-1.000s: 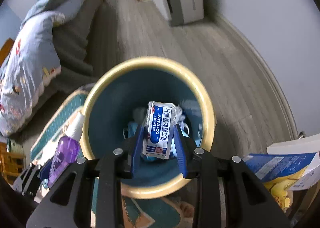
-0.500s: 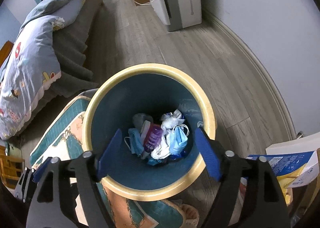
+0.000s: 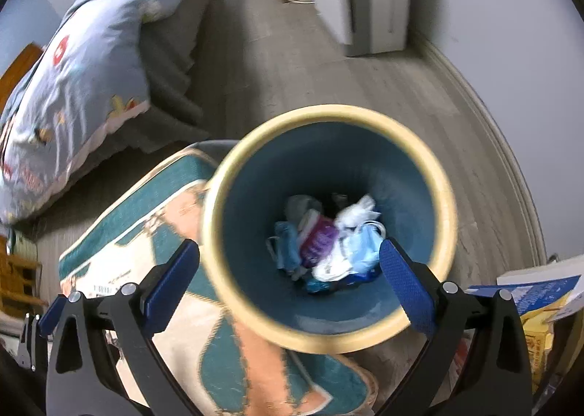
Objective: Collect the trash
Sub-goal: 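Move both tools back over the cushion toward the blister pack and box, then grasp the blue blister pack with the left tool while the right tool grasps the COLTALIN box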
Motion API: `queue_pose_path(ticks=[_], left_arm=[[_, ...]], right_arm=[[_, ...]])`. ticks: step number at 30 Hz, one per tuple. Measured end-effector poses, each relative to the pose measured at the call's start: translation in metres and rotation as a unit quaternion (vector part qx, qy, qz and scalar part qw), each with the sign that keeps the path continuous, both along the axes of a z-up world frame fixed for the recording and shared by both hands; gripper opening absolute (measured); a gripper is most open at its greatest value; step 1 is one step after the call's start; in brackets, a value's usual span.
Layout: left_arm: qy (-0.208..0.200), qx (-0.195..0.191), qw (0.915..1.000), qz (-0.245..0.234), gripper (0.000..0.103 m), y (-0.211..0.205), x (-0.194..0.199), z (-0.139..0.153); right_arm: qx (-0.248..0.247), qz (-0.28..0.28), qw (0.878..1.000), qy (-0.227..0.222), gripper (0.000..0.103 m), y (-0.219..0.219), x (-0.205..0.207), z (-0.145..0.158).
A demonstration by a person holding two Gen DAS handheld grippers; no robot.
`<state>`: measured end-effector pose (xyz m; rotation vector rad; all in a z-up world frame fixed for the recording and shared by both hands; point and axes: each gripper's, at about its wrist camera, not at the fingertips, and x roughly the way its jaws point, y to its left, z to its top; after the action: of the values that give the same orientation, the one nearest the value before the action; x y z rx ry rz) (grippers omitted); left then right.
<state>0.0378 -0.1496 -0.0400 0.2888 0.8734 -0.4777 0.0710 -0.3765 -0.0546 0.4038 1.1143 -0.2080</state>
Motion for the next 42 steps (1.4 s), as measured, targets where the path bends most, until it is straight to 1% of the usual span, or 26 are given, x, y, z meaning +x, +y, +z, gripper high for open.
queue_pose_path(ticks=[4,9,14,17,19,21,24,27,29,31,32,34,35,39,42], left_arm=[[-0.003,0.014,0.9992,0.037,0.094,0.042,-0.003,0.001],[0.002,0.018,0.9958,0.089,0.094,0.099,-0.004,0.000],[0.020,0.019,0.9882,0.151,0.094,0.162,-0.002,-0.006],[0.035,0.023,0.9813,0.188,0.094,0.198,0.000,-0.014],[0.046,0.023,0.9772,0.206,0.094,0.218,0.003,-0.019],[0.053,0.023,0.9759,0.211,0.094,0.234,0.007,-0.024],[0.058,0.037,0.9782,0.196,0.094,0.244,0.010,-0.030],[0.074,0.054,0.9849,0.147,0.094,0.248,0.015,-0.039],[0.083,0.075,0.9880,0.107,0.094,0.244,0.020,-0.048],[0.094,0.086,0.9890,0.074,0.094,0.240,0.026,-0.058],[0.101,0.093,0.9888,0.058,0.094,0.238,0.029,-0.065],[0.107,0.123,0.9863,0.024,0.094,0.230,0.036,-0.080],[0.111,0.132,0.9850,0.006,0.094,0.227,0.038,-0.087],[0.126,0.134,0.9817,-0.049,0.094,0.219,0.045,-0.105],[0.133,0.145,0.9769,-0.083,0.095,0.211,0.050,-0.117]], right_arm=[[0.004,0.036,0.999,-0.004,0.097,0.037,0.009,0.002],[-0.013,0.077,0.997,-0.003,0.097,0.087,0.019,0.003],[-0.015,0.109,0.994,0.004,0.097,0.134,0.027,-0.003],[-0.020,0.130,0.991,0.009,0.097,0.159,0.032,-0.008],[-0.025,0.151,0.988,0.013,0.097,0.177,0.035,-0.013],[-0.031,0.177,0.984,0.017,0.097,0.194,0.038,-0.019],[-0.043,0.222,0.974,0.024,0.097,0.218,0.039,-0.026],[-0.051,0.258,0.964,0.037,0.097,0.233,0.041,-0.035],[-0.058,0.268,0.961,0.048,0.097,0.238,0.042,-0.041],[-0.050,0.269,0.960,0.053,0.097,0.239,0.043,-0.043],[-0.045,0.268,0.961,0.054,0.097,0.239,0.043,-0.043],[-0.034,0.267,0.962,0.055,0.097,0.240,0.043,-0.043],[-0.029,0.268,0.961,0.055,0.097,0.240,0.043,-0.043],[-0.033,0.292,0.954,0.058,0.097,0.246,0.042,-0.045],[-0.035,0.311,0.947,0.067,0.097,0.249,0.044,-0.051]])
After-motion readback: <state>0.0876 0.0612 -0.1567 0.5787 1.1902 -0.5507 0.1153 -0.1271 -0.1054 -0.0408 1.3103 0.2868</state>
